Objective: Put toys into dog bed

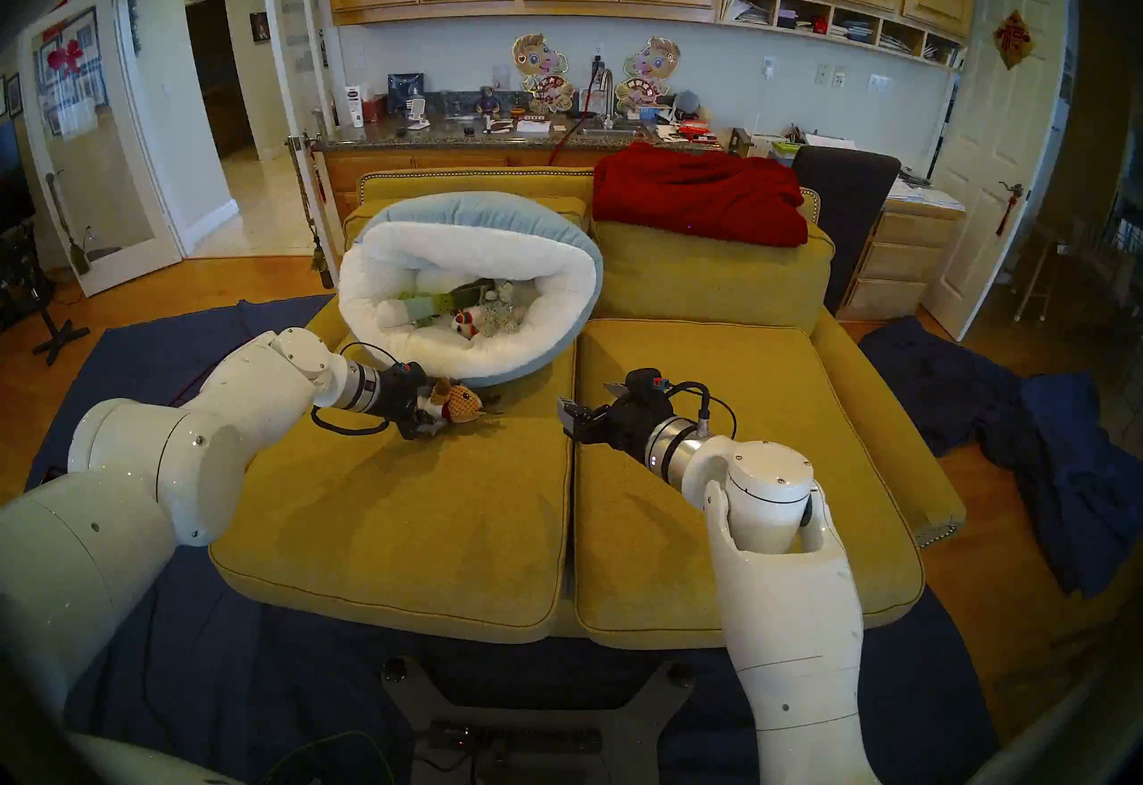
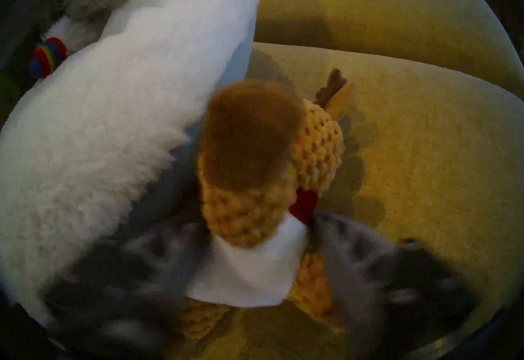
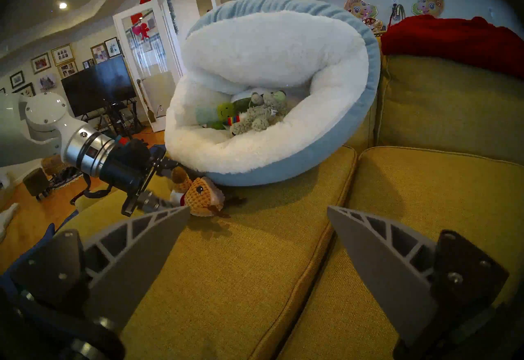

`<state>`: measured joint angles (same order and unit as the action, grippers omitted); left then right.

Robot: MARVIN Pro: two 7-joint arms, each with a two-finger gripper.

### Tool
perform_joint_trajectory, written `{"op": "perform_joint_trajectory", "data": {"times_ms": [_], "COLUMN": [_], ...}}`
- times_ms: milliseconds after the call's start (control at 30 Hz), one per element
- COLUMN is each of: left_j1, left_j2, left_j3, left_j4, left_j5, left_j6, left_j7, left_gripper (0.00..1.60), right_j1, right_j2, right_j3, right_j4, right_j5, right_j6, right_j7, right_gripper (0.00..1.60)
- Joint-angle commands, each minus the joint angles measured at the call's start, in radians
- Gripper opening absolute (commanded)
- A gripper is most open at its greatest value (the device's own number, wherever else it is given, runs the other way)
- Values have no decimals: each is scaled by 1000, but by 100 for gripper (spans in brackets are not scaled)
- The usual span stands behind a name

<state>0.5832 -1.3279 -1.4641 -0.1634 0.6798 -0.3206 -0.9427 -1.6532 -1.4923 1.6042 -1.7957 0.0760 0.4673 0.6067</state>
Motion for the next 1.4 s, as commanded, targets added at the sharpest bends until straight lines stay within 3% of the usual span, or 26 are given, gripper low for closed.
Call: {"op": "perform_joint_trajectory", "data": {"times_ms": [0,467,600,667,733,800,1033,1200,1267,1367], "left_j1": [-29,-142,-161,-175,-182,-204,-231,-284,-256,-285], "left_j2": [-8,8,6,8,8,14,29,43,41,39], "left_j3": [-9,-102,-118,-132,-137,-155,-194,-233,-252,-258], "left_j4": [15,63,63,57,57,48,-2,-63,-86,-124], "left_j5": [-9,-100,-114,-125,-129,-143,-170,-191,-207,-203], "left_j6": [-5,-18,-25,-28,-29,-19,9,66,67,107], "left_j7": [-11,-255,-320,-395,-382,-443,-461,-408,-390,-354], "left_gripper": [0,0,0,0,0,0,0,0,0,0], "right_j1": [21,22,23,23,23,23,23,23,23,23], "right_j2": [-2,-6,-7,-8,-8,-9,-10,-12,-12,-13], "right_j3": [-2,1,2,2,3,3,4,6,6,7], "right_j4": [-35,-27,-25,-25,-25,-25,-24,-22,-21,-21], "right_j5": [1,-2,-3,-3,-3,-4,-5,-7,-7,-7], "right_j6": [0,-5,-6,-6,-6,-6,-6,-6,-6,-7], "right_j7": [1,5,7,8,8,9,11,13,13,14], "right_gripper": [160,160,160,160,160,160,160,160,160,160]}}
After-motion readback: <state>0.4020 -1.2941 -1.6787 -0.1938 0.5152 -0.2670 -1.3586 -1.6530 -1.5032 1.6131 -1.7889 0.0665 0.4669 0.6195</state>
